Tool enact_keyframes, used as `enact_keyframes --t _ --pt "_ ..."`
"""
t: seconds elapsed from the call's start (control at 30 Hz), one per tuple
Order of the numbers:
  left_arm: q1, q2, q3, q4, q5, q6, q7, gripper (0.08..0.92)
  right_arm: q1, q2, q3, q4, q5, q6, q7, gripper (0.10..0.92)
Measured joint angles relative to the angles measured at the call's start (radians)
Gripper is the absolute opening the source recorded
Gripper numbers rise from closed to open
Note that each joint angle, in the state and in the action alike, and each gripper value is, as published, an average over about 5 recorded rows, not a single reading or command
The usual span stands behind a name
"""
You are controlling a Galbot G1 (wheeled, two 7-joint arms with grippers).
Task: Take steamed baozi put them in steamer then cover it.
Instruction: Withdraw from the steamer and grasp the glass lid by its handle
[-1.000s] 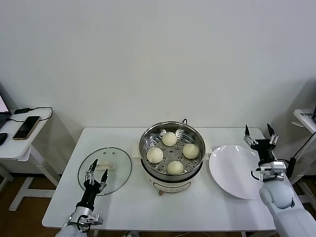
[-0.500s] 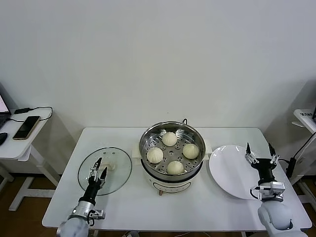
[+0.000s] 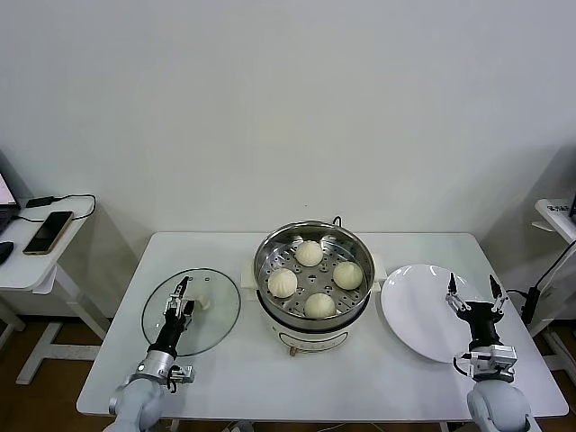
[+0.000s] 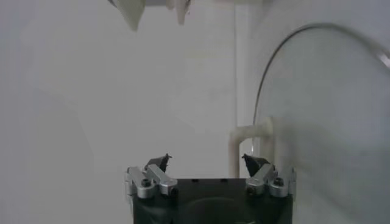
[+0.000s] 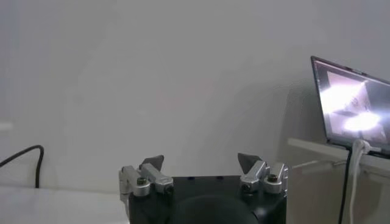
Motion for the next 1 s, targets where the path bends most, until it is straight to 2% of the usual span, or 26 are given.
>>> enact_keyframes --t 0.13,0.23,0.87,1.0 --pt "-0.021 -0.003 0.005 0.019 0.005 0.008 0.002 0.819 -0.009 0.01 0.005 0.001 -0.009 0.002 -0.001 0.823" --pt "-0.034 -0.003 0.006 0.033 0.005 0.013 0.007 0.775 -0.015 0.016 0.008 0.002 -0.015 0.003 -0.001 0.823" --pt "-0.038 0.006 0.008 0.056 -0.053 0.006 0.034 0.234 -0.014 0.034 0.008 0.004 -0.035 0.008 -0.001 0.823" --pt "-0.029 0.009 0.01 0.032 -0.075 0.001 0.04 0.19 -0.01 0.034 0.008 0.004 -0.039 0.008 0.001 0.823"
